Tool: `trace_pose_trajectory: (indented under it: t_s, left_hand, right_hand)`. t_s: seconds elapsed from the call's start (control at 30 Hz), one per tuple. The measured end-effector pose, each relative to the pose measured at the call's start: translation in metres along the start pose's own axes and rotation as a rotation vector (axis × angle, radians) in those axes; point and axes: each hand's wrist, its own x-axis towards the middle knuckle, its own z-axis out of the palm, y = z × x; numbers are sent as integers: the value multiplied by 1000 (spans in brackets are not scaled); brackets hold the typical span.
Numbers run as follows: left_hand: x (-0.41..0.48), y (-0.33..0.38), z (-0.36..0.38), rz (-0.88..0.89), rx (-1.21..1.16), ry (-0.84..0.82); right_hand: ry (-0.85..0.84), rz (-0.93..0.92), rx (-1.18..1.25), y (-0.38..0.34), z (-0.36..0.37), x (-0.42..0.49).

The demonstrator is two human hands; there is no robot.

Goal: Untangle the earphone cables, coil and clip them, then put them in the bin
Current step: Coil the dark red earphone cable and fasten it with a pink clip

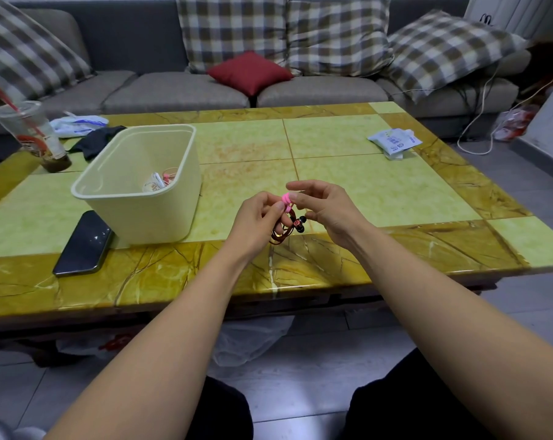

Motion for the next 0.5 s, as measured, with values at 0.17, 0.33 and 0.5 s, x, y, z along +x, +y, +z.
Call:
trace_pose_trajectory:
  t_s: [0.17, 0.33, 0.5]
  left_hand:
    - [1, -3, -1, -34, 13, 16]
    - [2, -6, -8, -14, 127, 21]
    - [1, -14, -30, -31, 314, 174]
  right_hand:
    - [-53, -42, -82, -4, 1, -2]
    - [-37, -29, -43, -7, 13, 2]
    - [-176, 99, -63, -12, 31, 11]
